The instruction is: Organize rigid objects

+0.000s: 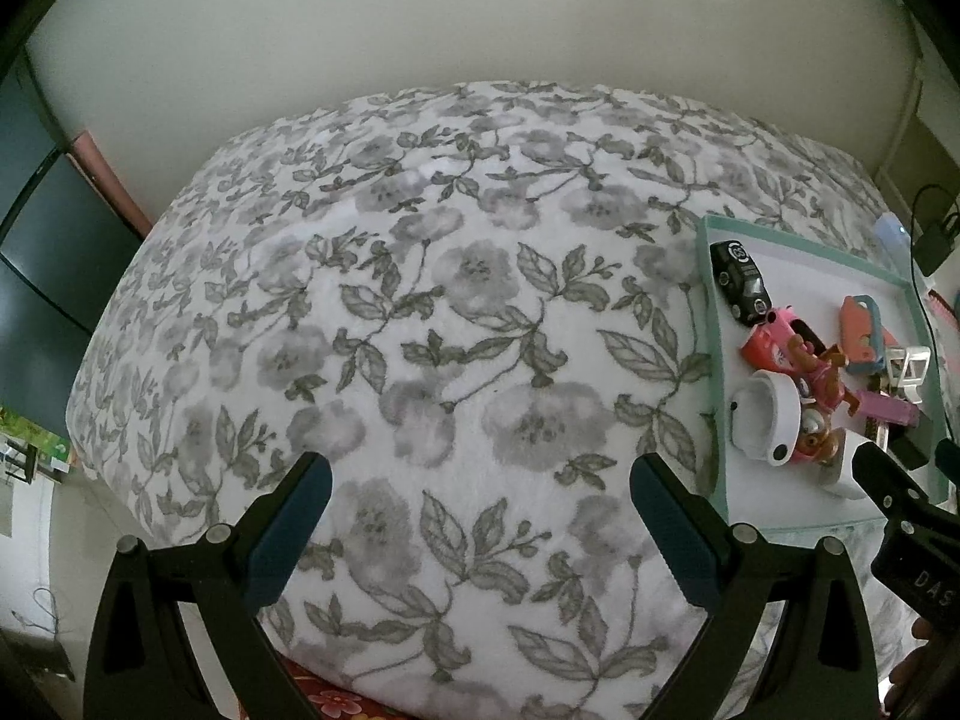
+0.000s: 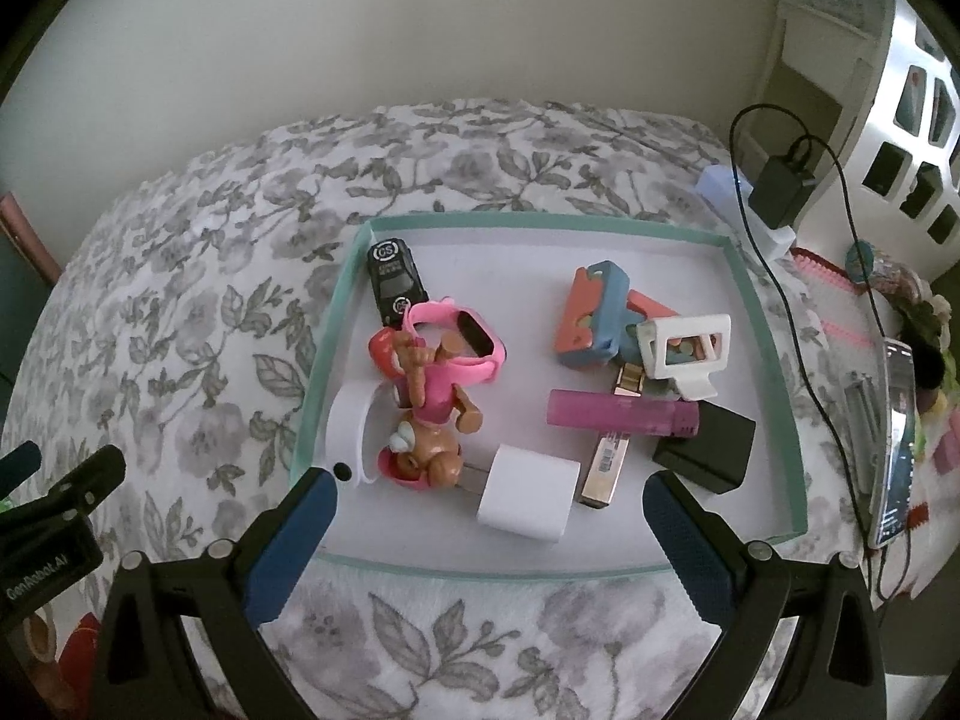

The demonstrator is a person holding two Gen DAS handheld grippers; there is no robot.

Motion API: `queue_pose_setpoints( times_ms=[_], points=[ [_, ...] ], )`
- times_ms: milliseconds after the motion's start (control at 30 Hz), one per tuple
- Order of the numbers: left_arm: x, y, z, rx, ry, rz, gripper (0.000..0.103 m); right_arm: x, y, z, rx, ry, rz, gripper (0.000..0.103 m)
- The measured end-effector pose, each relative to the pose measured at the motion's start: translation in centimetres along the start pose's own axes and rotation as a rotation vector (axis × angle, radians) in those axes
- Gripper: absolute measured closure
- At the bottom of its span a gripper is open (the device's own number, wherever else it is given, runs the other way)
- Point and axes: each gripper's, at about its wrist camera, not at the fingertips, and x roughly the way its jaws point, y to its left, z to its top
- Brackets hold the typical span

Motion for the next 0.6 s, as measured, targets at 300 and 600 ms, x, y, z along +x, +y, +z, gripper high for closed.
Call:
queue_pose_setpoints(
  times_ms=[300,600],
  points=[
    [0.06,-0.08,0.0,0.001,0.001,0.001,0.003,0.14,-0.02,0.03,-0.001,0.004,0.002,0.0],
    [0.19,-0.1,-0.13,0.013,0.001,0.001,0.003,0.44,0.01,-0.05,-0.007,0.009,0.003,0.0]
  ],
)
